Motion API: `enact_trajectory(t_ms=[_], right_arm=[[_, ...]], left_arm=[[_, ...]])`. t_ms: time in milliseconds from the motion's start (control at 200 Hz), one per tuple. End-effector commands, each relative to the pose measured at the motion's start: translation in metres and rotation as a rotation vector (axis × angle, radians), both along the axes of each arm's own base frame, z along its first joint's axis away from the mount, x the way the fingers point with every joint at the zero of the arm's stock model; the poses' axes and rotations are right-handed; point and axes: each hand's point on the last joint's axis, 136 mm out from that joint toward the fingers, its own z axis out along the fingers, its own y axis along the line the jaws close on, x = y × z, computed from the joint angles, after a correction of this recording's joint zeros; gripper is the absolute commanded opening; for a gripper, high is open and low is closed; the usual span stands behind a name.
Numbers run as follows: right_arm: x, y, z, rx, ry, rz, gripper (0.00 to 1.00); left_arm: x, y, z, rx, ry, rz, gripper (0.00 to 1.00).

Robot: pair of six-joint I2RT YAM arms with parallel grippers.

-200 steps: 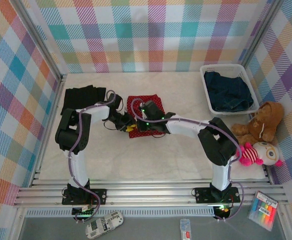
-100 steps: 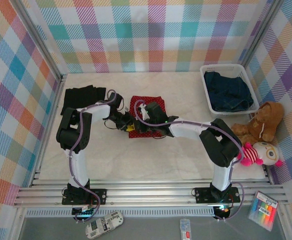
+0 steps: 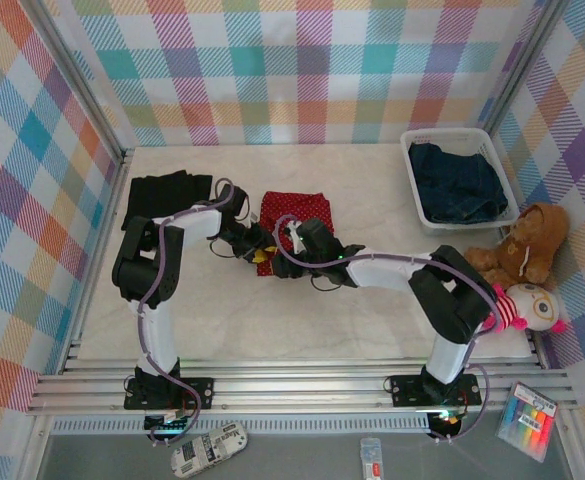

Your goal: Fold and stack the skirts

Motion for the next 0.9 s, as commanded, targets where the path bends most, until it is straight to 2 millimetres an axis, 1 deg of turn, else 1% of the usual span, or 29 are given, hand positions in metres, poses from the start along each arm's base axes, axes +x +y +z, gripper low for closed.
enact_trajectory(t_ms=[0, 75, 120, 175, 255, 375, 490, 550, 620, 685, 750, 805, 895], right_arm=[[0.01, -0.016, 0.021, -0.055, -0.064, -0.077, 0.53], [0.018, -0.033, 0.02, -0.134, -0.06, -0.164, 0.55], [0.022, -0.041, 0.019, -0.166, -0.043, -0.205, 0.53], [0.026, -0.047, 0.015, -0.187, -0.011, -0.234, 0.5], [0.03, -0.047, 0.01, -0.216, 0.03, -0.248, 0.45], [0.037, -0.038, 0.001, -0.278, 0.074, -0.226, 0.42], [0.044, -0.031, -0.005, -0.307, 0.104, -0.227, 0.43], [0.046, -0.025, -0.006, -0.297, 0.112, -0.219, 0.42], [0.048, -0.023, -0.007, -0.29, 0.12, -0.225, 0.41], [0.049, -0.024, -0.011, -0.307, 0.13, -0.24, 0.36], [0.05, -0.023, -0.018, -0.319, 0.143, -0.235, 0.31], [0.05, -0.018, -0.023, -0.311, 0.157, -0.223, 0.27], [0.051, -0.007, -0.028, -0.284, 0.176, -0.193, 0.22]], left_arm=[[-0.013, 0.026, -0.005, 0.095, 0.042, 0.058, 0.37], [-0.013, 0.031, 0.005, 0.095, 0.03, 0.073, 0.37], [-0.013, 0.035, 0.014, 0.097, 0.017, 0.081, 0.37], [-0.011, 0.038, 0.023, 0.098, 0.0, 0.095, 0.38], [-0.007, 0.036, 0.034, 0.073, -0.02, 0.096, 0.37], [-0.003, 0.021, 0.041, -0.006, -0.014, 0.083, 0.37], [-0.003, 0.012, 0.034, -0.003, 0.0, 0.062, 0.36], [-0.004, 0.013, 0.025, 0.023, 0.025, 0.067, 0.35], [-0.007, 0.02, 0.012, 0.074, 0.06, 0.092, 0.32], [-0.009, 0.027, 0.002, 0.114, 0.078, 0.112, 0.31], [-0.01, 0.028, -0.004, 0.119, 0.087, 0.125, 0.31], [-0.01, 0.021, -0.007, 0.084, 0.094, 0.115, 0.31], [-0.009, 0.005, -0.006, 0.02, 0.095, 0.076, 0.32]])
